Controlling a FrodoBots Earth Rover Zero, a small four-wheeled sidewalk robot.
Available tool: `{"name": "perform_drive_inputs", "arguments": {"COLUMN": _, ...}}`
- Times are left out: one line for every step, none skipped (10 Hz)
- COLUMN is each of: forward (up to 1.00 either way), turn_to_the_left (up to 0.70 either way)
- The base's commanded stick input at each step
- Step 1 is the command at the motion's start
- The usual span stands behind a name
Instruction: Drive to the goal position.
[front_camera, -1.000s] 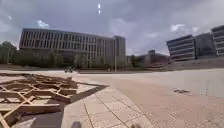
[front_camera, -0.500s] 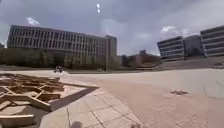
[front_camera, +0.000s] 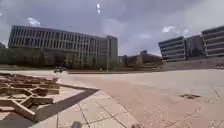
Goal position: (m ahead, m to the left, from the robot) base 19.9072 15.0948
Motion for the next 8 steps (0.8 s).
{"name": "perform_drive_inputs", "arguments": {"forward": 0.7, "turn_to_the_left": 0.0}}
{"name": "perform_drive_inputs", "arguments": {"forward": 0.7, "turn_to_the_left": 0.0}}
{"name": "perform_drive_inputs", "arguments": {"forward": 0.7, "turn_to_the_left": 0.0}}
{"name": "perform_drive_inputs", "arguments": {"forward": 0.7, "turn_to_the_left": 0.0}}
{"name": "perform_drive_inputs", "arguments": {"forward": 0.7, "turn_to_the_left": 0.0}}
{"name": "perform_drive_inputs", "arguments": {"forward": 0.7, "turn_to_the_left": 0.0}}
{"name": "perform_drive_inputs", "arguments": {"forward": 0.7, "turn_to_the_left": 0.0}}
{"name": "perform_drive_inputs", "arguments": {"forward": 0.7, "turn_to_the_left": 0.0}}
